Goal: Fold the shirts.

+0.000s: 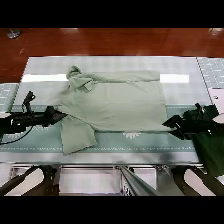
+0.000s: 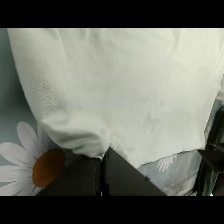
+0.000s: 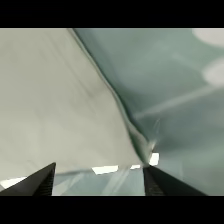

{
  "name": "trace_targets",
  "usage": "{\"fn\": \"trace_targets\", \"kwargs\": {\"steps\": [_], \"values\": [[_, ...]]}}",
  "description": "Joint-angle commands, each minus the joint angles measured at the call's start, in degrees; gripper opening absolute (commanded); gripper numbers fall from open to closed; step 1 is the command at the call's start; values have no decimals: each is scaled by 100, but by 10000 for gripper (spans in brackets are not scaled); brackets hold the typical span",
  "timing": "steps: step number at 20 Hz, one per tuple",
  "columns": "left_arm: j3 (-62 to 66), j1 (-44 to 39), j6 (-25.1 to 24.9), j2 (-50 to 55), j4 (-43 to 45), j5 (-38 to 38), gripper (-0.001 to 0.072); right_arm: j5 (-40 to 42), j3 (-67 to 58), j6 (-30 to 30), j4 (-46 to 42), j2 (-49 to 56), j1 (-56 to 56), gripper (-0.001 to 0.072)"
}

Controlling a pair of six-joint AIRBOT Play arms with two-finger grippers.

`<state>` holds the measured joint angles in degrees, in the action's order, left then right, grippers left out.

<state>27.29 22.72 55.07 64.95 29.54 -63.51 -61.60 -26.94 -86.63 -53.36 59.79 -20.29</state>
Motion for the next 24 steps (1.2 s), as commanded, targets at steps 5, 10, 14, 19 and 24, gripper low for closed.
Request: {"fn": "trace_targets", "kwargs": {"steps": [5, 10, 14, 19, 24], "values": [[70, -70, 26, 0, -26, 55, 24, 63, -1314, 151, 380, 1467, 990, 11], [1808, -72, 363, -258, -938, -542, 24, -645, -3805, 262, 328, 1211, 1016, 16], [4813, -46, 966, -673, -1043, -560, 23, -905, -6981, -22, -210, 691, 1012, 16], [8559, -24, 2476, -1078, 1676, -1220, 23, -1217, -9005, -140, -1180, -634, 1010, 16], [9667, -116, 2771, -2000, 2771, -2122, 23, -1303, -9014, -262, -2277, -2197, 1010, 15]]}}
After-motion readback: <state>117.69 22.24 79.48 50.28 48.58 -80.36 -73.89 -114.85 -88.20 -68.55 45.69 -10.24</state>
